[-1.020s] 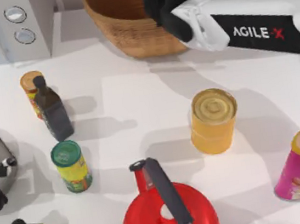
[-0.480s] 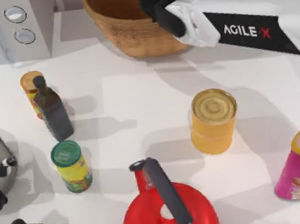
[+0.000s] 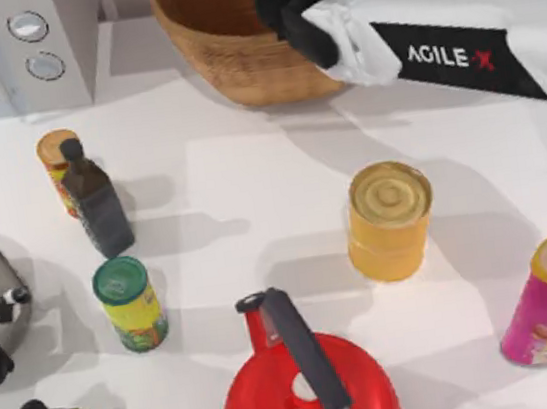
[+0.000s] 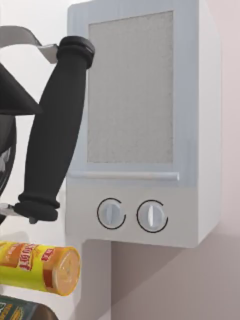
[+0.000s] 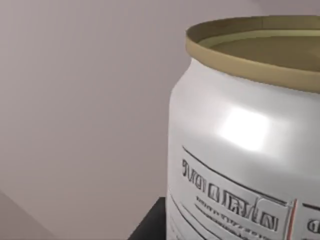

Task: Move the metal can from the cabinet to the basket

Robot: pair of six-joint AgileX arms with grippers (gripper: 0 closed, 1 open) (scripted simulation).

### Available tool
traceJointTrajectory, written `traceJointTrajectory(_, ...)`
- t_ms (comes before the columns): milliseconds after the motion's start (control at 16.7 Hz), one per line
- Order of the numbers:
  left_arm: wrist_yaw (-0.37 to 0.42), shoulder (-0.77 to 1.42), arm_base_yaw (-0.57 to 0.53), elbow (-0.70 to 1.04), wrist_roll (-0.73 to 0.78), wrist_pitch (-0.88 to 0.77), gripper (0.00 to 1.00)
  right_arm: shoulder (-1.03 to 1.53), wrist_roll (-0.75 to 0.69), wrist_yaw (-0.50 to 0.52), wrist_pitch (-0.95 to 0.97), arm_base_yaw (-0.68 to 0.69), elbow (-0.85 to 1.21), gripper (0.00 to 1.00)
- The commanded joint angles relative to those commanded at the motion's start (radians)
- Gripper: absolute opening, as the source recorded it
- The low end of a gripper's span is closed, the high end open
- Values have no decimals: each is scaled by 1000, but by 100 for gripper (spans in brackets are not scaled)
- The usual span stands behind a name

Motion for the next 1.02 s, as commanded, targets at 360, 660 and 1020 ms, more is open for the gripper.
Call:
traceJointTrajectory(360, 0, 0, 0, 0, 0, 0, 100, 0, 0, 0, 0, 0, 0, 83)
traceJointTrajectory(660, 0, 0, 0, 0, 0, 0, 100, 0, 0, 0, 0, 0, 0, 100)
traceJointTrajectory(1020, 0, 0, 0, 0, 0, 0, 100, 0, 0, 0, 0, 0, 0, 100)
